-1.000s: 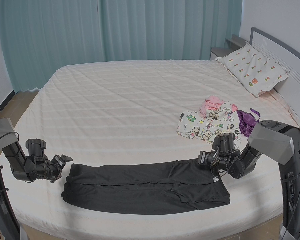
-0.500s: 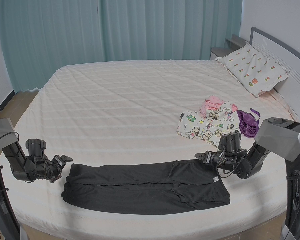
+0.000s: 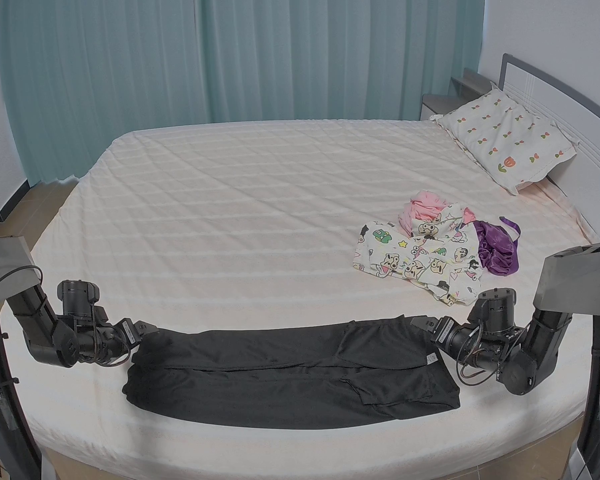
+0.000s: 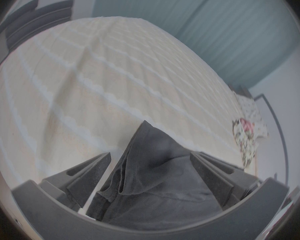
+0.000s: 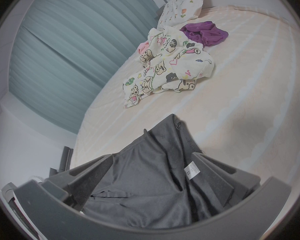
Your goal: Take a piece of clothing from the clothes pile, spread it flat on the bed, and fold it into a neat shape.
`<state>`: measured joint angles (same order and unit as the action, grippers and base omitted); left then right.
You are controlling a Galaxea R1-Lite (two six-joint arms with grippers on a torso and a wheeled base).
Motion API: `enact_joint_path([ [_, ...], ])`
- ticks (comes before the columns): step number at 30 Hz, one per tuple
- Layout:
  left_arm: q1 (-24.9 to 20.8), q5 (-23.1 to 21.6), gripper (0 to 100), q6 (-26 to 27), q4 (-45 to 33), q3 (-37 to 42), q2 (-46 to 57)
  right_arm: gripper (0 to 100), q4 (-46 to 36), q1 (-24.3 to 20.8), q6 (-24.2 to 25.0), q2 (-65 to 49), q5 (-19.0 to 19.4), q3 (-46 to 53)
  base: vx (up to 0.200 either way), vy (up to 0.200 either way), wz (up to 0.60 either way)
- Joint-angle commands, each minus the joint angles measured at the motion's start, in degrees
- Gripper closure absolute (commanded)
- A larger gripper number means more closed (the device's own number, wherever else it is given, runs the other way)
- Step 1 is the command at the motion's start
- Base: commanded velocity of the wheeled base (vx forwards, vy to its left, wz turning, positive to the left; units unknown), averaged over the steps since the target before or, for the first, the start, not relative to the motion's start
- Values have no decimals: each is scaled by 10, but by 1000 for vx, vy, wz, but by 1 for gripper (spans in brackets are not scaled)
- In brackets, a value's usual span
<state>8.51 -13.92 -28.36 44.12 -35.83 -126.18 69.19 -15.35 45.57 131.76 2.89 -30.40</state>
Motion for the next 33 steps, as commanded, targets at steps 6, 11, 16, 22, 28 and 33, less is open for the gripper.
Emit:
enact_joint_path([
  [6, -14, -14, 0, 147, 3, 11, -37, 0, 99, -5, 22, 30, 22, 76, 0, 0, 0],
  [11, -17, -15, 0, 179, 1, -17, -57, 0, 109, -6, 22, 30, 23, 77, 0, 0, 0],
  [16, -15, -15, 0, 202, -2, -40, -75, 0, 116, -6, 19, 31, 22, 77, 0, 0, 0],
  [22, -17, -18, 0, 249, -2, -40, -91, 0, 126, -6, 17, 34, 23, 78, 0, 0, 0],
  [28, -15, -48, 0, 255, 0, -39, -94, 0, 130, -6, 9, 44, 22, 76, 0, 0, 0],
  [33, -14, -59, 0, 254, 1, -37, -94, 0, 147, -6, 7, 52, 23, 78, 0, 0, 0],
])
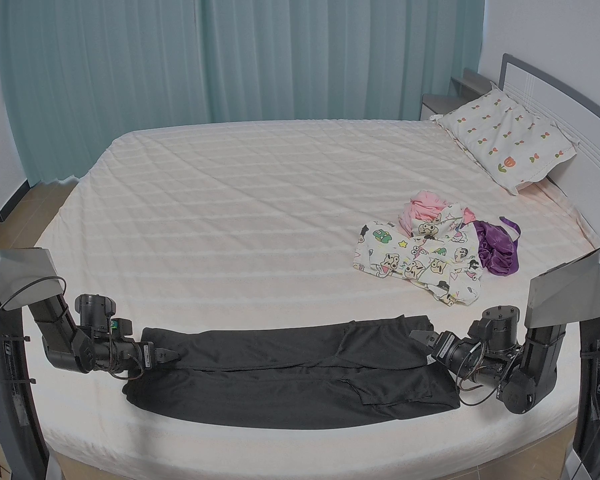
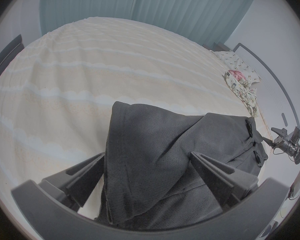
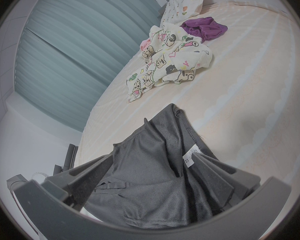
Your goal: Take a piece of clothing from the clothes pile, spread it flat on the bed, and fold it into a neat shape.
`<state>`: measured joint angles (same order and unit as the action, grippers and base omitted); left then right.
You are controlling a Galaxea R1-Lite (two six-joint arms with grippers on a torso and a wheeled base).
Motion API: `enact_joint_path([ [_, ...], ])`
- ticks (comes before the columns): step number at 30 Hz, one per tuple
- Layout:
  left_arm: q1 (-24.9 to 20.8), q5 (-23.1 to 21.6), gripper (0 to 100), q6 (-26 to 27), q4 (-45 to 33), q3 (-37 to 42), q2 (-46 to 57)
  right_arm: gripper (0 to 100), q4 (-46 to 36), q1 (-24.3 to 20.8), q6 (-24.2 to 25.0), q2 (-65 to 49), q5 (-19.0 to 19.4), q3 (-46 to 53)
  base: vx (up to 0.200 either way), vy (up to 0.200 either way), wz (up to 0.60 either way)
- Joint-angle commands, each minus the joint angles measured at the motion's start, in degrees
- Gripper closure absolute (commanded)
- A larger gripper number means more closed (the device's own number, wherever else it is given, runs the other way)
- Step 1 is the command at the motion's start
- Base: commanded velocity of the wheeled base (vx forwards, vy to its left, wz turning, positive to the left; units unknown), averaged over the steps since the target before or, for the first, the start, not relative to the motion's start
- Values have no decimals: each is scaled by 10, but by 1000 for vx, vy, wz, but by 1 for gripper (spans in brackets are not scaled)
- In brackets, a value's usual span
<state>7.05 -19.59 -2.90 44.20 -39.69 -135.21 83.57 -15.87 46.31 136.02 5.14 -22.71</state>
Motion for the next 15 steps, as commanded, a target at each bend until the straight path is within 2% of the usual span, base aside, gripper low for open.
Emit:
enact_joint_path([
  [1, 1, -2, 0, -1, 1, 1, -4, 0, 4, 1, -2, 9, 0, 1, 0, 0, 0],
  [2, 1, -2, 0, -1, 1, 1, -4, 0, 5, 1, -2, 9, 0, 1, 0, 0, 0],
  [3, 1, -2, 100, -1, 1, 2, -3, 0, 5, 1, -2, 9, 0, 1, 0, 0, 0],
  [15, 19, -2, 100, -1, -3, 5, 25, 0, 5, 3, -2, 11, 3, 0, 0, 0, 0],
])
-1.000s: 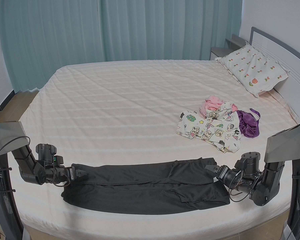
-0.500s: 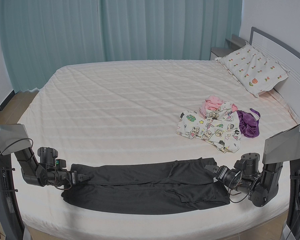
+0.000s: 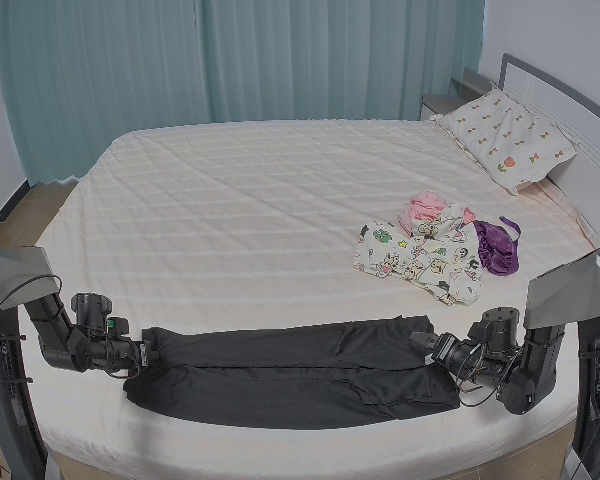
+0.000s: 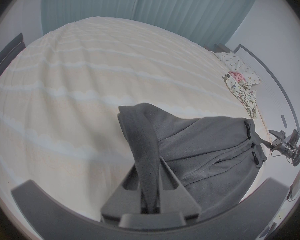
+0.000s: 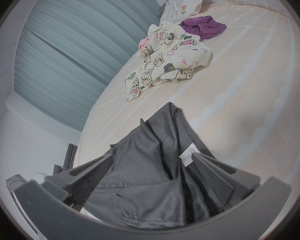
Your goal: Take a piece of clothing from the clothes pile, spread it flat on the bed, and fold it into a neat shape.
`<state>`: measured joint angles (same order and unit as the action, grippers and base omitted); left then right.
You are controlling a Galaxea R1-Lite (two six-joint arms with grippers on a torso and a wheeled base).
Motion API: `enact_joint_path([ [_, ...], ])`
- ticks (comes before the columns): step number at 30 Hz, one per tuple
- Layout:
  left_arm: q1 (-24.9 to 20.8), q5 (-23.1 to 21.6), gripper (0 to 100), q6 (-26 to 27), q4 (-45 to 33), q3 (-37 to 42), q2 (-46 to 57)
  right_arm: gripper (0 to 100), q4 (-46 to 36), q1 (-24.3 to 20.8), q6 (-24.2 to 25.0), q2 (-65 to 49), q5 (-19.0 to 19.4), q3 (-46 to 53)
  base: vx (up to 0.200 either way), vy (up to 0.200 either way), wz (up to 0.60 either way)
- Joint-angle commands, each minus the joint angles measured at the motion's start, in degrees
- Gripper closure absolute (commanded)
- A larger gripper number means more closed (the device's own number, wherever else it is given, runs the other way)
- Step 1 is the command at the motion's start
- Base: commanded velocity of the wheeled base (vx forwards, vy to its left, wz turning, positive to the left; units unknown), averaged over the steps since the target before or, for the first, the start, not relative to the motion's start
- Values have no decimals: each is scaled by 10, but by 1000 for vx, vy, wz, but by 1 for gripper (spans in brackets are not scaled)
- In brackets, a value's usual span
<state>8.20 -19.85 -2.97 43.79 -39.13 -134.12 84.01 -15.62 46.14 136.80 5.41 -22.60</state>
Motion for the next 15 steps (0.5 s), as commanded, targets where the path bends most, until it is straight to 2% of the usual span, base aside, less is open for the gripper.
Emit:
enact_joint_path([
  [1, 12, 1, 100, 0, -1, 0, 24, 0, 0, 1, 0, 4, 1, -2, 0, 0, 0],
  [11, 54, -2, 100, 1, -55, -6, 66, 0, 0, 2, 0, 5, 8, -1, 0, 0, 0],
  [15, 80, -22, 100, 1, -70, -9, 85, 0, 1, 2, 0, 5, 8, -1, 0, 0, 0],
])
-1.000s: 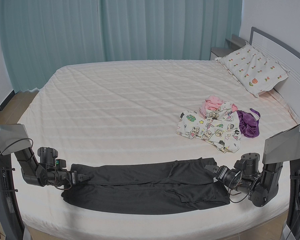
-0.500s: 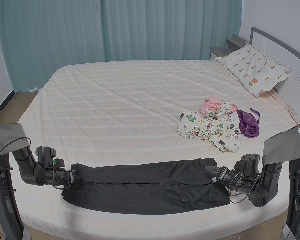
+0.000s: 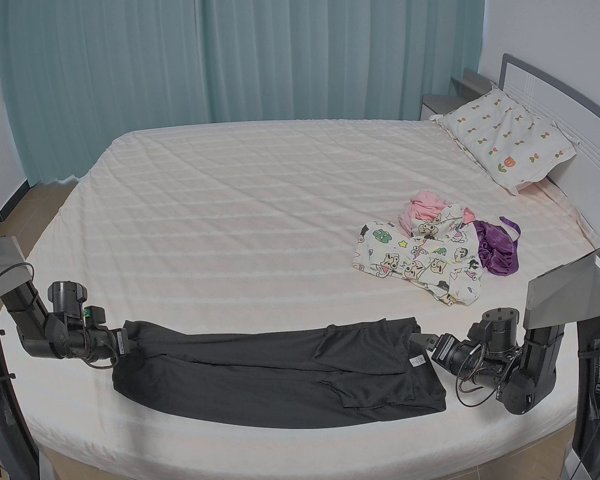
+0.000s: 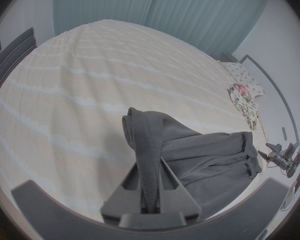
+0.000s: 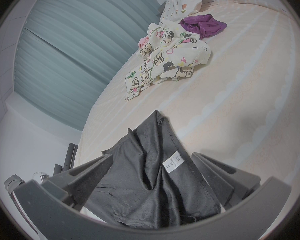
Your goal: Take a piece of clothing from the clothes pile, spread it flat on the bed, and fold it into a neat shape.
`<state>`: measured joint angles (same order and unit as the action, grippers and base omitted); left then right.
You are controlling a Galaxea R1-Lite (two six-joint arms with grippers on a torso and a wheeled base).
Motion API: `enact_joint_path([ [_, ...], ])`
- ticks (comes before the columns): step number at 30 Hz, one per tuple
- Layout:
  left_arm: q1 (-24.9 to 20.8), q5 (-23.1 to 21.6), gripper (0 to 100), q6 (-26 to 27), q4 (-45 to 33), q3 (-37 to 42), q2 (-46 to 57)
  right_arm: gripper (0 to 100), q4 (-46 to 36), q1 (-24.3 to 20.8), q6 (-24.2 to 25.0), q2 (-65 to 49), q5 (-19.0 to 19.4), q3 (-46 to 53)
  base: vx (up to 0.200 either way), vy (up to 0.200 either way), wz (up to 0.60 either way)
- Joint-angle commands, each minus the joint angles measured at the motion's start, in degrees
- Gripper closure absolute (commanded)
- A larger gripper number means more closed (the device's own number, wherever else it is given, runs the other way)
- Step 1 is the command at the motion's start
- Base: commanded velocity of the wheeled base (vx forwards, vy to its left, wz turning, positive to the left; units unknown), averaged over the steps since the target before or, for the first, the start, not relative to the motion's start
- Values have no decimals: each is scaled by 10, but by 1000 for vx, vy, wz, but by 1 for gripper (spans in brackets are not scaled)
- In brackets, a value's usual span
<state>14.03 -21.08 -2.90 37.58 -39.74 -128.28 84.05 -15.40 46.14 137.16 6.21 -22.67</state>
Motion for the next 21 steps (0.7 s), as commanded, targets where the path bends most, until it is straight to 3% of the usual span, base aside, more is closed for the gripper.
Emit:
enact_joint_path([
  [1, 29, -17, 100, 0, -18, -8, 35, 0, 0, 0, 0, 1, 0, 0, 0, 0, 0],
  [11, 125, -50, 100, 13, -181, -77, 96, 0, 1, 6, 0, 1, 14, -1, 0, 0, 0],
  [21, 111, -42, 100, 4, -254, -62, 138, 0, 1, 7, 0, 2, 17, -1, 0, 0, 0],
])
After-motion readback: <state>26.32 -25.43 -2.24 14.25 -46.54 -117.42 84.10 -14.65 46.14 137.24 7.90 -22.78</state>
